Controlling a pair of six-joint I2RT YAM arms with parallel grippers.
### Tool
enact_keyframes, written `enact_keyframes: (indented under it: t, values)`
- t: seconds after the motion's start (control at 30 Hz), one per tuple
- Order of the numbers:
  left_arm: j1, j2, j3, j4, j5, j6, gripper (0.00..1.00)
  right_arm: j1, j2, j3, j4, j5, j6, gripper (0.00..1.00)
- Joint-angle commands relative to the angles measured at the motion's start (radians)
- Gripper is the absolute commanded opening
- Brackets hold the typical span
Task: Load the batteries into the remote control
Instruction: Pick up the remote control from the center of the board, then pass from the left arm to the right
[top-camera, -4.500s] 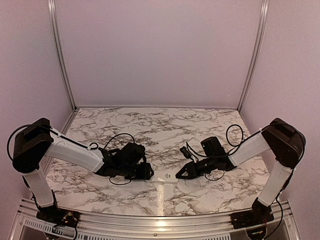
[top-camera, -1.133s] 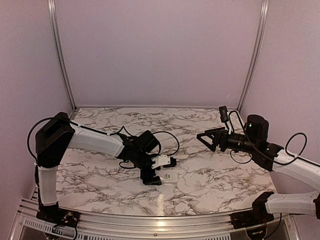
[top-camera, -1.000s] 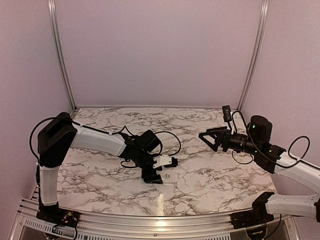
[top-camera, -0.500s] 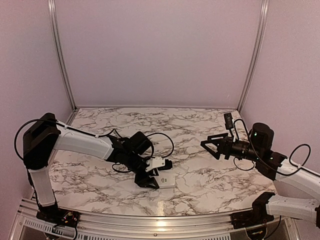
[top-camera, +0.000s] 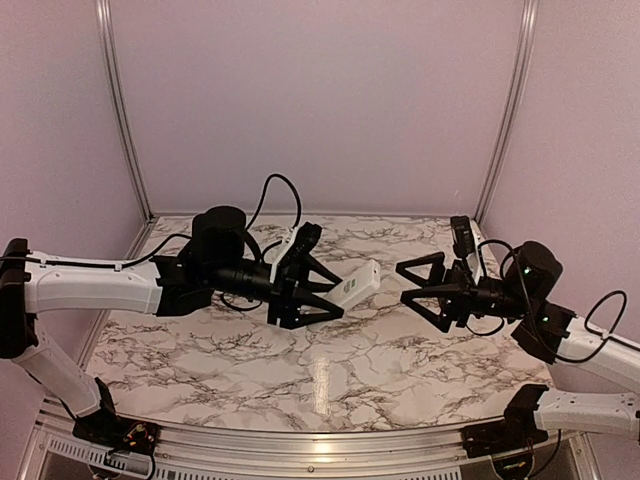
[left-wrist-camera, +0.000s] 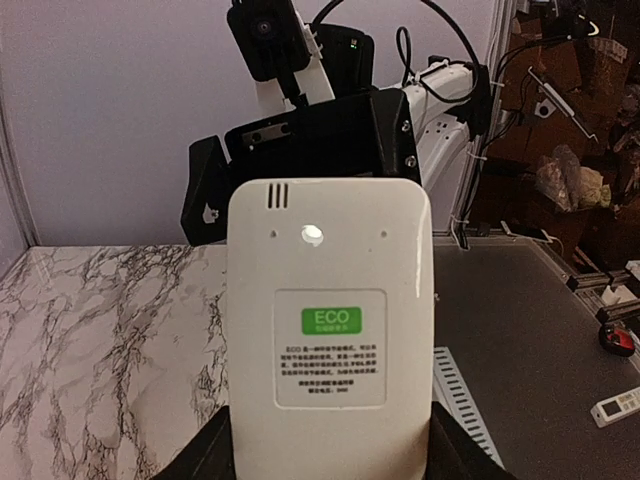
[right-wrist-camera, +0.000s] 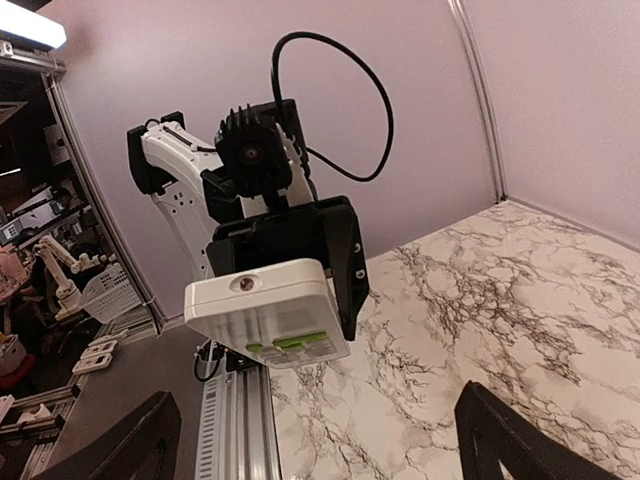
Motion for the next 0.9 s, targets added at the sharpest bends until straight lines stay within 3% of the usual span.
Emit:
enact_keyframes:
  t: [0.0, 0.2, 0.63, 0.77, 0.87]
  values:
    - [0.003, -0.022, -0.044, 0.336, 0.068, -0.228, 0.36, 0.083, 0.03, 0.093, 0.054, 0.001, -0.018, 0.93]
    - [-0.004, 0.011, -0.061, 0.507, 0.109, -0.375, 0.36, 0.176, 0.109, 0.169, 0.043, 0.022, -0.051, 0.93]
    - [-0.025, 0.083, -0.056, 0.549, 0.082, -0.404, 0.37, 0.283, 0.248, 0.294, 0.028, 0.086, -0.071, 0.91]
    - [-0.026, 0.097, -0.058, 0.566, 0.059, -0.413, 0.37, 0.299, 0.268, 0.317, 0.003, 0.152, -0.067, 0.86]
    - [-0.026, 0.098, -0.067, 0.579, 0.034, -0.414, 0.37, 0.3, 0.268, 0.314, -0.011, 0.203, -0.06, 0.75]
